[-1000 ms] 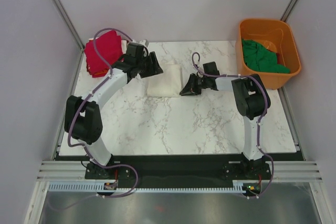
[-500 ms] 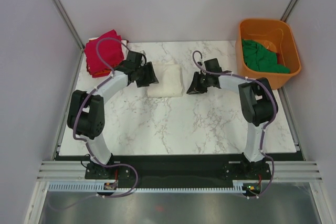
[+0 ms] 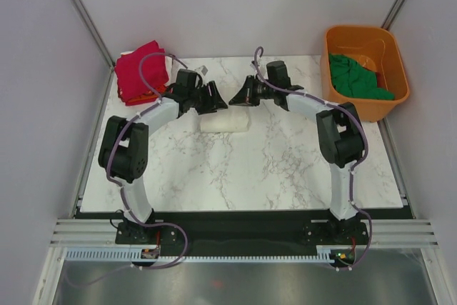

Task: Fold and stack the t-shirts
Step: Fold the tshirt

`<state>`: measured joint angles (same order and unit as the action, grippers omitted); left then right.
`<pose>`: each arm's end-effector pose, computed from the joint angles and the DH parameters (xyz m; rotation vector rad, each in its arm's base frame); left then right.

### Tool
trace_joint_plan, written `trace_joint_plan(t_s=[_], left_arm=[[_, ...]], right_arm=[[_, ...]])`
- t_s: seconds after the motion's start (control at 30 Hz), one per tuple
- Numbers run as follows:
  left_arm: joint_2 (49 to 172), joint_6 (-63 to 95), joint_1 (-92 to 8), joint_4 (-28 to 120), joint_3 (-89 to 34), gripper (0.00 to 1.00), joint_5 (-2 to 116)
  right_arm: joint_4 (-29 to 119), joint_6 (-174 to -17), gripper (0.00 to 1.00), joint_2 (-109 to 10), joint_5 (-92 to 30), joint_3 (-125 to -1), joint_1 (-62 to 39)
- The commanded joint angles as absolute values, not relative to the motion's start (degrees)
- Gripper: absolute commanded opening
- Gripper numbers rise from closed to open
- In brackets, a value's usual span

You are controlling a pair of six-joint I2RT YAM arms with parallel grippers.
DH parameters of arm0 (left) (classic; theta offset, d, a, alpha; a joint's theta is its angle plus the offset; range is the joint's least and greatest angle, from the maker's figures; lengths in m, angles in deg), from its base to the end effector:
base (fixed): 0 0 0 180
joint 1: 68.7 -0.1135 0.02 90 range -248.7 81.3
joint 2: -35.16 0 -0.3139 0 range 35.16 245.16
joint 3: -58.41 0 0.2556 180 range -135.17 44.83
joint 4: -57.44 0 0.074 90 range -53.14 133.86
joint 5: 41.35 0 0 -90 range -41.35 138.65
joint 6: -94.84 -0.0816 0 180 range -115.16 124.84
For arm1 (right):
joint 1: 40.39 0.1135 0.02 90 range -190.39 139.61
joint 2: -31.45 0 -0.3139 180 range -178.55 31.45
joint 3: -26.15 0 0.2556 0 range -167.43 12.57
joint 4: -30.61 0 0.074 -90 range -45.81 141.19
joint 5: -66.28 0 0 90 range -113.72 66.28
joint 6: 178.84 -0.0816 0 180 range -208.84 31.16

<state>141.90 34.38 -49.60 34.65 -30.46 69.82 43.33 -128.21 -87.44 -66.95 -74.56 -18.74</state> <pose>0.4322 -0.1808 0.2379 -0.0130 2.3738 -0.8501 0.4711 0.2471 0.2401 -0.1510 2.2727 1.3983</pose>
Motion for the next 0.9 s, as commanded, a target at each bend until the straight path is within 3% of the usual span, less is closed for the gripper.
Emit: trace_joint_plan(t_s=[0.0,0.37,0.57,0.67,0.77,0.87], left_arm=[[144.3,37.6,-49.6,39.4,-27.3,0.61,73.3],[145.7,39.0,-50.8,45.4,-11.7,0.58,67.1],[142.7,37.8,-51.4,44.2,-14.0,0.59,66.8],[138.8,37.5,-51.4,41.0,-18.3,0.67,66.8],[134.5,37.4,-51.6,41.0,-22.3,0.67,66.8],[132.7,37.4,-54.4,41.0,-23.3,0.67,66.8]], right_arm=[[34.4,-135.6,0.00,-94.8,-73.4,-72.9,-19.2],[33.6,-130.4,0.00,-102.8,-68.5,-60.9,-25.2],[41.8,-125.1,0.00,-98.6,-63.5,-61.0,-27.4],[49.1,-121.1,0.00,-93.3,-59.2,-63.6,-26.8],[56.6,-117.6,0.08,-87.8,-53.7,-67.4,-25.8],[61.1,-116.2,0.39,-83.5,-51.2,-69.8,-25.7]])
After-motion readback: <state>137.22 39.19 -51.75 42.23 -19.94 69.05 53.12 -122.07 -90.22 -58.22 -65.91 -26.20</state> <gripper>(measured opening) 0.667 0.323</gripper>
